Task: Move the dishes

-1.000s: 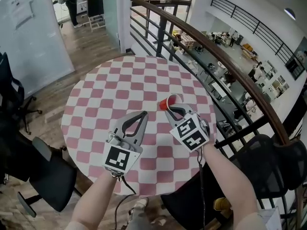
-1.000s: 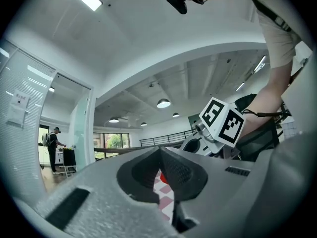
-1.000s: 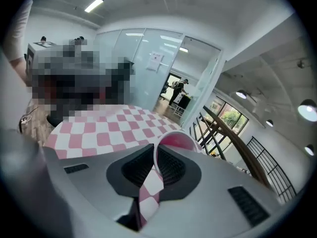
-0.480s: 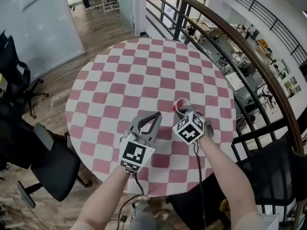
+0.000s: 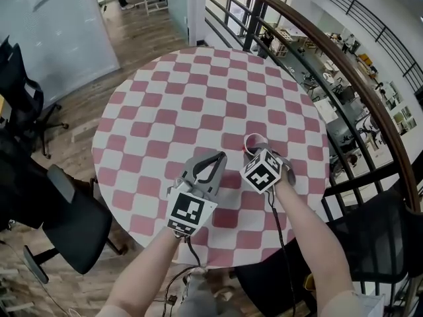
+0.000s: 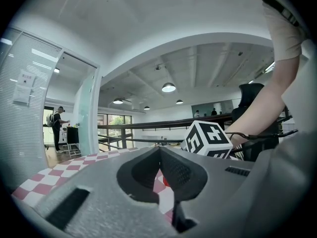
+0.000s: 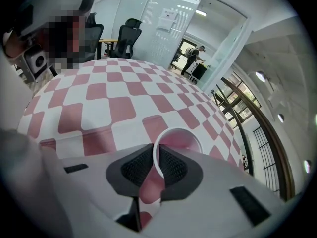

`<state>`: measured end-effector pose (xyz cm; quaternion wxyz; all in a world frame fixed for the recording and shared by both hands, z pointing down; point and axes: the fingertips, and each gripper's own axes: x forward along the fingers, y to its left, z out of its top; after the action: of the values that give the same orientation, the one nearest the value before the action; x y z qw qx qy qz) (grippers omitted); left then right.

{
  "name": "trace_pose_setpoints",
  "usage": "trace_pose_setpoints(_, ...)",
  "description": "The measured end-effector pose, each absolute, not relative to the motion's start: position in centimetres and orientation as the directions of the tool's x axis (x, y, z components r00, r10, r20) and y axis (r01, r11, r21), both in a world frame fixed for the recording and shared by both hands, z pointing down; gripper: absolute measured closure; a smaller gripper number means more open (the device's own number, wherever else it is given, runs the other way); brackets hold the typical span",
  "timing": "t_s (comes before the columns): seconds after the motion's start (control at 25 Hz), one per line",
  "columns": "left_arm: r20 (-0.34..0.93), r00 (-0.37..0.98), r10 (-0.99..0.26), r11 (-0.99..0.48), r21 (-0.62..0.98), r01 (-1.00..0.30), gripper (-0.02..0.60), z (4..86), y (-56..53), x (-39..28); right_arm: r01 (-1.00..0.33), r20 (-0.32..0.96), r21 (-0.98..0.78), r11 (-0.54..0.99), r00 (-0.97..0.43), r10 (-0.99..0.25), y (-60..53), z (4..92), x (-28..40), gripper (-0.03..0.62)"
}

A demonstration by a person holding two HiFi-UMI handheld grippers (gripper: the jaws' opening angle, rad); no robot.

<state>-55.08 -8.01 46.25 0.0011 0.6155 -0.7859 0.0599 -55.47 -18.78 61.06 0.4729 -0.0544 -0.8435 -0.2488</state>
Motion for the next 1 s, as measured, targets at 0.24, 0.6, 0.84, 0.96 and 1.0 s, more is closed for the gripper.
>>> trace_pose_setpoints(0.24, 0.058, -0.247, -0.967, 0.242, -0.089, -0.966, 0.569, 46.3, -5.3, -55.7, 0.313, 0.808, 0.386, 0.868, -0.568, -0.155, -15.7, 60.6, -56.2, 0.532)
trace_pose_setpoints(0.6, 0.026, -0.255, -0.967, 0.251, -0.098, -0.963, 0.569, 41.4, -4.9, -54.8, 0.237, 0.736, 0.372, 0.897, -0.665, -0.129, -14.4, 53.6, -54.7, 0.503)
trace_pose_setpoints(0.84, 0.004, -0.247, -0.969, 0.244, -0.151, -0.958, 0.568, 36.5, -4.4, -53.3, 0.148, 0.628, 0.331, 0.932, -0.772, -0.100, -13.1, 46.2, -52.5, 0.523)
trace_pose_setpoints(0.96, -0.011, -0.240, -0.971, 0.238, -0.159, -0.958, 0.569, 33.9, -4.0, -52.3, 0.109, 0.564, 0.349, 0.931, -0.817, -0.116, -12.5, 42.4, -50.9, 0.539)
trace_pose_setpoints(1.0, -0.016, -0.234, -0.972, 0.233, -0.164, -0.958, 0.568, 32.9, -4.0, -52.0, 0.091, 0.543, 0.350, 0.932, -0.831, -0.122, -12.4, 41.1, -50.5, 0.540)
